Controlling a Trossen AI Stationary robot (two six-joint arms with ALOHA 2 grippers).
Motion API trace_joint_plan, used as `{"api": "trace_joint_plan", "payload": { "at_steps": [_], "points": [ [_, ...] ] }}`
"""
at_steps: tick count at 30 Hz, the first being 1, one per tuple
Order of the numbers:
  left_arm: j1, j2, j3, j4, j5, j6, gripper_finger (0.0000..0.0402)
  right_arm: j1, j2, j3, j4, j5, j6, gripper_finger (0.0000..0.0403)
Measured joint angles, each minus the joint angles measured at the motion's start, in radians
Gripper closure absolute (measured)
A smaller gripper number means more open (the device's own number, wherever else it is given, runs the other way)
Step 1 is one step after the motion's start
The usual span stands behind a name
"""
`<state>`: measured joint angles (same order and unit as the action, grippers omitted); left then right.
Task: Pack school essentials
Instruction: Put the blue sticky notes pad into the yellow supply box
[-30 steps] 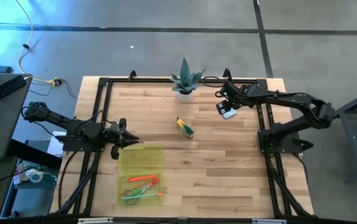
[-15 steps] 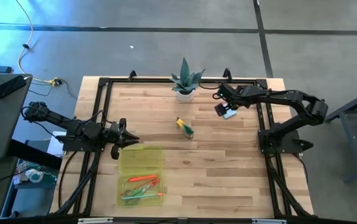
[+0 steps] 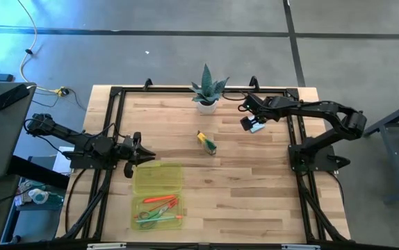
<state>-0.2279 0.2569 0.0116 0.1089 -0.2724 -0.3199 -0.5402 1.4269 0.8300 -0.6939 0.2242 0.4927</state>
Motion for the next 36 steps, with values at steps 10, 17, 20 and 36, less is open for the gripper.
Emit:
{"api": "trace_joint_plan", "payload": {
  "at_steps": [10, 17, 20, 36],
  "points": [
    [0.000, 0.000, 0.000, 0.000, 0.000, 0.000, 0.0339, -0.052, 0.000, -0.124, 0.150, -0.076, 0.022, 0.0003],
    [0.000, 0.000, 0.000, 0.000, 0.000, -0.001, 0.0339, -0.056, 0.000, -0.159, 0.219, -0.074, 0.000, 0.0003],
    [0.000, 0.000, 0.000, 0.000, 0.000, 0.000, 0.0339, -0.056, 0.000, -0.160, 0.224, -0.074, -0.004, 0.0002],
    [0.000, 0.000, 0.000, 0.000, 0.000, 0.000, 0.0339, -0.056, 0.073, -0.160, 0.241, -0.062, -0.043, 0.0003]
  ]
}}
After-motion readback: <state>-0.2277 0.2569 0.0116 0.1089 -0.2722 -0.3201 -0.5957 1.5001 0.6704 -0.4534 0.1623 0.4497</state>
